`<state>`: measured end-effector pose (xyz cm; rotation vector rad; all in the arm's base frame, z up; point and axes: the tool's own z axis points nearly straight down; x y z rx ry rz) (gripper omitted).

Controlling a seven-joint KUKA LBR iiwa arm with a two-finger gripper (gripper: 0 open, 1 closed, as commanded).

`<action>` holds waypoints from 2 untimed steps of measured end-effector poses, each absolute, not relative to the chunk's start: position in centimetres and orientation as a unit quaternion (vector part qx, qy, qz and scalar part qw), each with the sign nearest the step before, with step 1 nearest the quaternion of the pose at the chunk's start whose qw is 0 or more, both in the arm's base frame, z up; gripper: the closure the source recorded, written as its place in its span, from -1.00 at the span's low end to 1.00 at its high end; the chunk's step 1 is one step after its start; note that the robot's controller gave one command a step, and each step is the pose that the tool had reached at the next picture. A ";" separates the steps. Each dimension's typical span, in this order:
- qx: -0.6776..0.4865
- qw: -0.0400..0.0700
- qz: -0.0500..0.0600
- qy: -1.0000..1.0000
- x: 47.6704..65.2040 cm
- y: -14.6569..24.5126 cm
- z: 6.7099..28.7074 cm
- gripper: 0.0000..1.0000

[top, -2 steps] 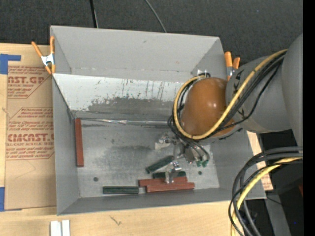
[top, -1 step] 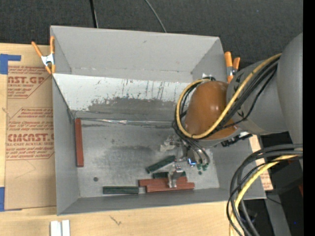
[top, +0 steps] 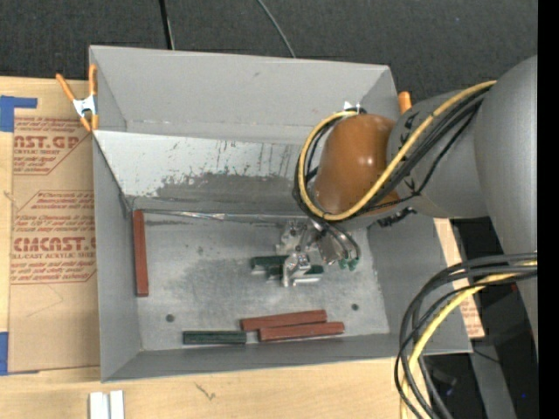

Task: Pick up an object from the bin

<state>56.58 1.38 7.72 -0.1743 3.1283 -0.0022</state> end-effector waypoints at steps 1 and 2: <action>-0.056 0.004 -0.001 0.998 56.6 1.4 7.7 1.00; -0.056 0.004 -0.001 0.998 56.5 1.4 7.9 1.00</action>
Offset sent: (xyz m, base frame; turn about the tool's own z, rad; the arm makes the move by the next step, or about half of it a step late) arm -0.0002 -0.0001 0.0190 0.0000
